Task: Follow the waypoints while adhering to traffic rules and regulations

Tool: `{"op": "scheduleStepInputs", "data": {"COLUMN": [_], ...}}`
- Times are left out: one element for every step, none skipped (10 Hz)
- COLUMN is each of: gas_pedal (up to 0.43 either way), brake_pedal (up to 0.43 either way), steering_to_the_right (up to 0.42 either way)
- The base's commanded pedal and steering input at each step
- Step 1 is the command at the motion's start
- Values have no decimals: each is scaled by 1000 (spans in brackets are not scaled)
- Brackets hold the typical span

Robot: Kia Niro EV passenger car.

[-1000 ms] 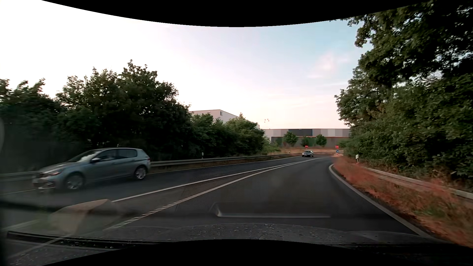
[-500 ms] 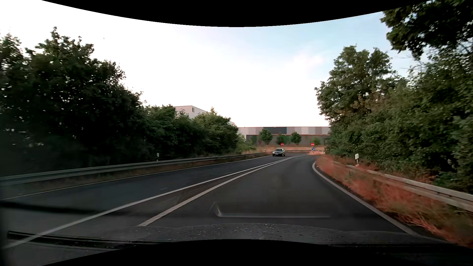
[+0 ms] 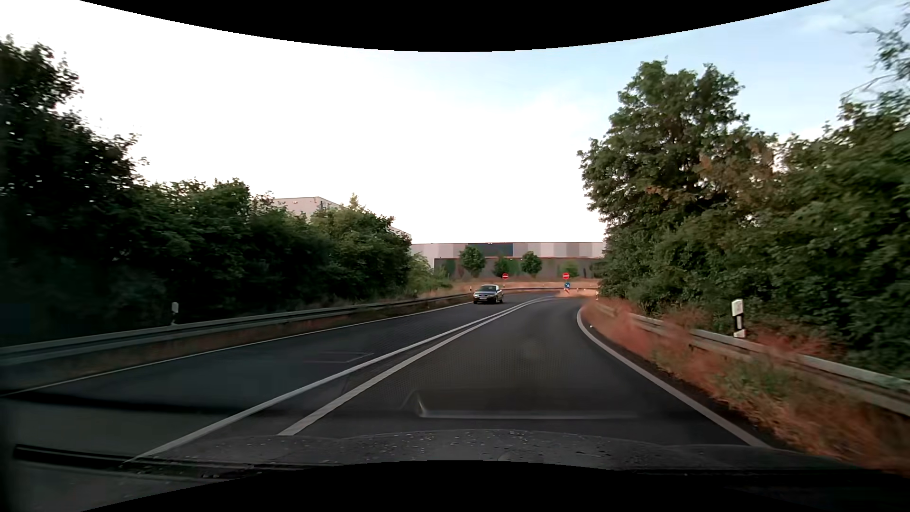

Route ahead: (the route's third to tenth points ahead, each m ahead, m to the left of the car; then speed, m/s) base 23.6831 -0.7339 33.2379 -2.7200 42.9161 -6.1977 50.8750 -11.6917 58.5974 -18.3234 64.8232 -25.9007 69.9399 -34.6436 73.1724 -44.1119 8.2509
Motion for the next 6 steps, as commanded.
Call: {"op": "scheduleStepInputs", "data": {"gas_pedal": [28, 28, 28, 28, 28, 28], "brake_pedal": [0, 0, 0, 0, 0, 0], "steering_to_the_right": [72, 65, 59, 53, 46, 41]}}
